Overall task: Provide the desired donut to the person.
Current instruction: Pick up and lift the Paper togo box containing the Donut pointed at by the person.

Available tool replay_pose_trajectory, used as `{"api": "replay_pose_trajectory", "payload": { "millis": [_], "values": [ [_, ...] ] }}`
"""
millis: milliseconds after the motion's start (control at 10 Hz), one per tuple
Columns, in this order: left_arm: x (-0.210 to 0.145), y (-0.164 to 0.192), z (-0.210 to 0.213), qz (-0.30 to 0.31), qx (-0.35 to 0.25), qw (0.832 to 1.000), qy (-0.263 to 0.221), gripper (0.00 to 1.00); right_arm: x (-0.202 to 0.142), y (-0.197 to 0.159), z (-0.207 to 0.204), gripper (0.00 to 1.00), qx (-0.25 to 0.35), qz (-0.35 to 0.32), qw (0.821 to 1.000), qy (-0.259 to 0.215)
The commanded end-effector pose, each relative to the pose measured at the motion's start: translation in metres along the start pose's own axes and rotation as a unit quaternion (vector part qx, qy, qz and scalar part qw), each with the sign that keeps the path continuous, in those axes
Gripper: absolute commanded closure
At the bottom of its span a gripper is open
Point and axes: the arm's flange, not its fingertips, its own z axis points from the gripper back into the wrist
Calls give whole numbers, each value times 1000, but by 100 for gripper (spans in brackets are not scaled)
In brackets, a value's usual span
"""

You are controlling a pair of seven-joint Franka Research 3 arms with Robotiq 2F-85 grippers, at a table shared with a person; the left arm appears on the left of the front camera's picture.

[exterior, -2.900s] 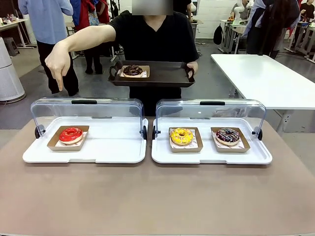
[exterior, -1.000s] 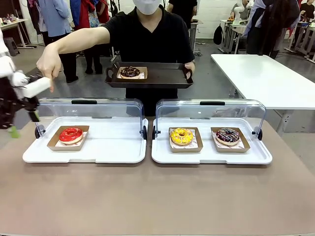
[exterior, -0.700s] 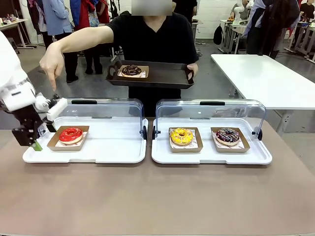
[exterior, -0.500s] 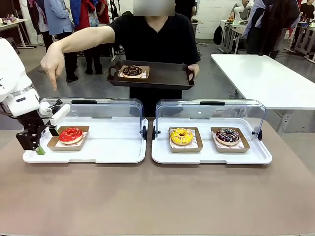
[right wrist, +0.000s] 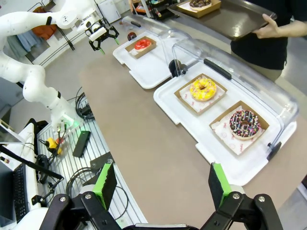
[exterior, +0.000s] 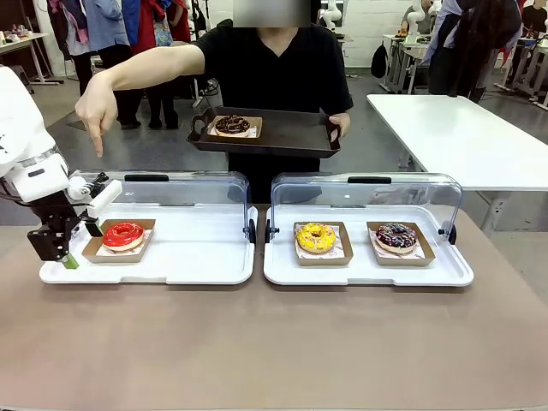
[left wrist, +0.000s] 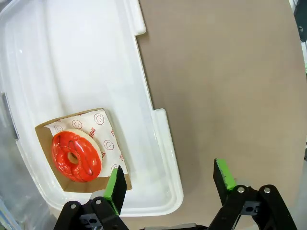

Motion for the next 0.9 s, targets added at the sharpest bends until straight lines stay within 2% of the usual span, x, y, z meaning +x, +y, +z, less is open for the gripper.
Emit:
{"api": "replay_pose_trajectory", "payload": {
  "millis": [0, 400, 800],
  "values": [
    [0, 0, 0, 0, 0, 1000, 0, 5, 1, -2, 0, 0, 8, 7, 1000, -13],
    [-23, 30, -33, 28, -15, 999, 21, 5, 1, -2, 0, 0, 8, 7, 1000, -13],
    [-33, 41, -42, 38, -29, 999, 12, 5, 1, -2, 0, 0, 8, 7, 1000, -13]
  ]
}}
